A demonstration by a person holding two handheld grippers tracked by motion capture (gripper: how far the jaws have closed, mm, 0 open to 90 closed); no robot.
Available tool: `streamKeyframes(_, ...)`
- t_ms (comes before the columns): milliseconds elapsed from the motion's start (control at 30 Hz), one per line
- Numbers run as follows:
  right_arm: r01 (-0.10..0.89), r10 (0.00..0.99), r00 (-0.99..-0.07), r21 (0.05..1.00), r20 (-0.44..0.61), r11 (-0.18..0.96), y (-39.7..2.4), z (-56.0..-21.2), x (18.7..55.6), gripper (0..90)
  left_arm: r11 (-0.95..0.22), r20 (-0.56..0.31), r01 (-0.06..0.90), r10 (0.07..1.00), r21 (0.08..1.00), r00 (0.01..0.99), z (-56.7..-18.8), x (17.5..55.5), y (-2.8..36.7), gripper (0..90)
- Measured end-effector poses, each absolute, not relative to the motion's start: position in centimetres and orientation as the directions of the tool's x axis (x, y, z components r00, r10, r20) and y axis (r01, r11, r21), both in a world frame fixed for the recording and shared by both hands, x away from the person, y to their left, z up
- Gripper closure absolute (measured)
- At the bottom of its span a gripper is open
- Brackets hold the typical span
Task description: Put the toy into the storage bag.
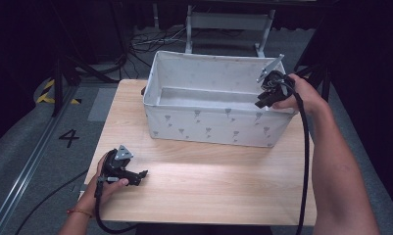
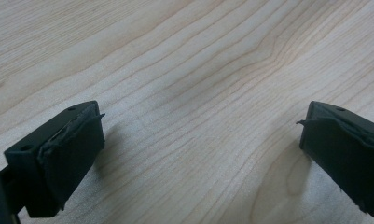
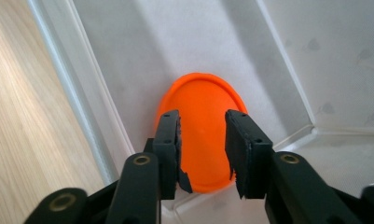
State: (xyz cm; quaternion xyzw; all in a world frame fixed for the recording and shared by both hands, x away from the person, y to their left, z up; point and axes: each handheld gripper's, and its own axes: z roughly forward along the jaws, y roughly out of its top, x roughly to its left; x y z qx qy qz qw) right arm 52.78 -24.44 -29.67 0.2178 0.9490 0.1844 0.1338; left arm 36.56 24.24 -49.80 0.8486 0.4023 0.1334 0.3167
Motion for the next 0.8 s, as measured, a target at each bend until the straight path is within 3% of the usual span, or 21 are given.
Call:
streamKeyframes(333, 0.369, 0.538, -0.824, 0.551, -0.18, 0.749, -24.7, -29.2, 51.6, 52.2, -0.476, -0.028, 0.598, 0.767, 0.645, 0.641, -49.8, 36.6, 24.2, 0.1)
streamKeyframes(600, 0.384, 0.638, -0.748, 0.664, -0.183, 0.641, -25.6, -28.5, 49.6, 30.6, -0.472, -0.029, 0.601, 0.771, 0.645, 0.636, -49.8, 36.5, 24.2, 0.2)
streamKeyframes(800, 0.367, 0.671, -0.715, 0.71, -0.198, 0.601, -26.2, -27.9, 48.0, 24.5, -0.47, -0.029, 0.602, 0.772, 0.646, 0.634, -49.8, 36.5, 24.2, 0.2)
